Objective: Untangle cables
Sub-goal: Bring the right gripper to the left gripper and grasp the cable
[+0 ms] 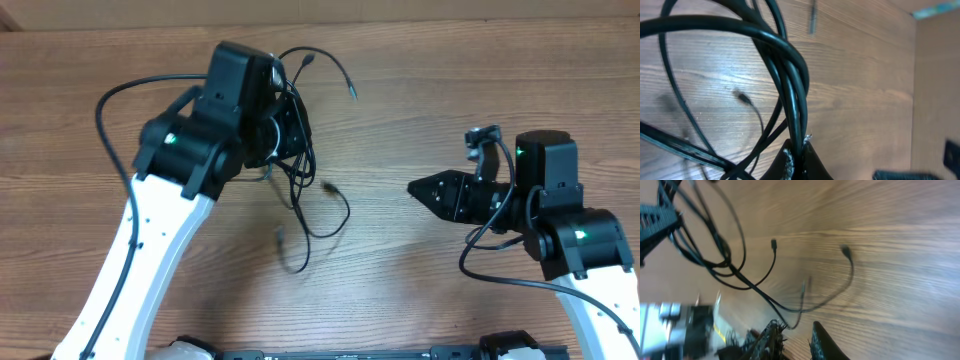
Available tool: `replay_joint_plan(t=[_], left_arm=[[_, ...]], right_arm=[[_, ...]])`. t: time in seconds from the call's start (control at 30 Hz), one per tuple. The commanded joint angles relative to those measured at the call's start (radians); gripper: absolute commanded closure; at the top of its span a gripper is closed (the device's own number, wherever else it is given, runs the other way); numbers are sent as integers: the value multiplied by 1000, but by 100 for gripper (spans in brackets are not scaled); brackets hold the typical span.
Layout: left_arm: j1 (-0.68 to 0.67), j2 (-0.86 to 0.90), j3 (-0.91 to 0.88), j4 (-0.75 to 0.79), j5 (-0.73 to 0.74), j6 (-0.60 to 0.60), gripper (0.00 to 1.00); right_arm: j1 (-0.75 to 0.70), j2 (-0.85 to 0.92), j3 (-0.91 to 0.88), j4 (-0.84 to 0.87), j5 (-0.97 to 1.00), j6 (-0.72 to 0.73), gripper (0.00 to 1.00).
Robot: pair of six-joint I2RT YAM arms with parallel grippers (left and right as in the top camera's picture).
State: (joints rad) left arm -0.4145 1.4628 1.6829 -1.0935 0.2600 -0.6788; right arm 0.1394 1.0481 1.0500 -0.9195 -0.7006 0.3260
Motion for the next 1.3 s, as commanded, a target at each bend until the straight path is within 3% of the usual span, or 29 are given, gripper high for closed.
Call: replay_joint_plan(t=[0.0,0.07,0.23,0.53,0.7,0.9,0.97,1.13,1.27], left_arm=[[0,-65,14,-4,98,181,96],[0,-87,14,-19,159,286,96],[0,-93,14,-51,292,394,96],[0,-93,14,-47,374,394,96],[0,-93,14,-42,415,394,96],[0,-93,14,-44,451,394,95],[0,-93,14,-48,451,394,96],[0,-93,14,-61,459,395,96],[2,-93,14,-88,333,395,96]], right_arm=[[5,1,-25,36,-129,-121,81],[5,8,-28,72,-202,-118,82],[32,26,-30,175,-334,-119,81],[210,119,-30,412,-309,-94,56],[265,188,-30,562,-254,14,55],[316,245,-30,684,-199,31,55],[317,248,-30,695,-111,77,61],[317,248,-30,760,-40,150,96],[309,241,-29,742,-40,149,96]])
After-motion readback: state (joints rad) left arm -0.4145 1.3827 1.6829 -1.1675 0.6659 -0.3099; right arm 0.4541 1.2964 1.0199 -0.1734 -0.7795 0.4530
